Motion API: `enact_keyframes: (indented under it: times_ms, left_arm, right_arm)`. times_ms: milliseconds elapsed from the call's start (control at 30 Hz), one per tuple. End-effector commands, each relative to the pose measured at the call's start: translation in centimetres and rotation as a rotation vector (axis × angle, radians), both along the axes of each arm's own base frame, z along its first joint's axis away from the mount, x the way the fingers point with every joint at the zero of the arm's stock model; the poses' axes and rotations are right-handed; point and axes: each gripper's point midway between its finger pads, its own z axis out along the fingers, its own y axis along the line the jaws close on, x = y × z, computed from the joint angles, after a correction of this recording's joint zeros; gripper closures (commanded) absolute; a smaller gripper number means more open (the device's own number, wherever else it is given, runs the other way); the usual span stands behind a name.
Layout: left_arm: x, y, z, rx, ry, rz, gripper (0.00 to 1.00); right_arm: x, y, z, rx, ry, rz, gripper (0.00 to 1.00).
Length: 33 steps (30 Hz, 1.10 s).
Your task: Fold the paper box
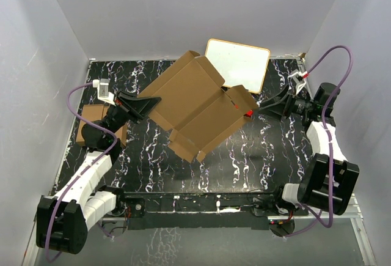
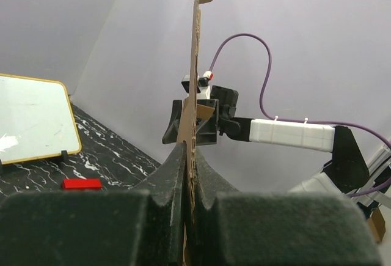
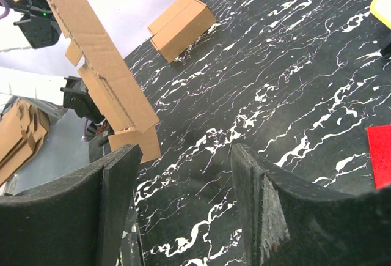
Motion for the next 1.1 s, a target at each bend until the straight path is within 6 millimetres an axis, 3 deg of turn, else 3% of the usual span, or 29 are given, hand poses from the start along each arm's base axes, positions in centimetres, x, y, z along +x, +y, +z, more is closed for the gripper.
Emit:
enact_keyframes:
  times_ms: [0,233,733,1067]
  left_arm:
    - [-1.5,0.4,3.1,-0.030,-0.115,-0.006,1.00]
    - [-1.6,0.4,3.2,-0.042,-0.114,-0.014,1.00]
    - [-1.2,0.2,3.6,-0.026,-0.136,-0.012,1.00]
    - [-1.2,0.1,4.5,-0.056,-0.151,-0.043,1.00]
  right_arm:
    - [-1.4,1.2,0.4,-0.041,-0.129,0.050,0.35]
    - [-2.0,2.6,-0.2,-0.040,-0.128,0.093,0.41]
    - [-3.7,5.1,-0.5,-0.023,-0.134,0.211,0.37]
    - [-3.9,6.0,-1.1,-0.010,-0.095,0.245,0.53]
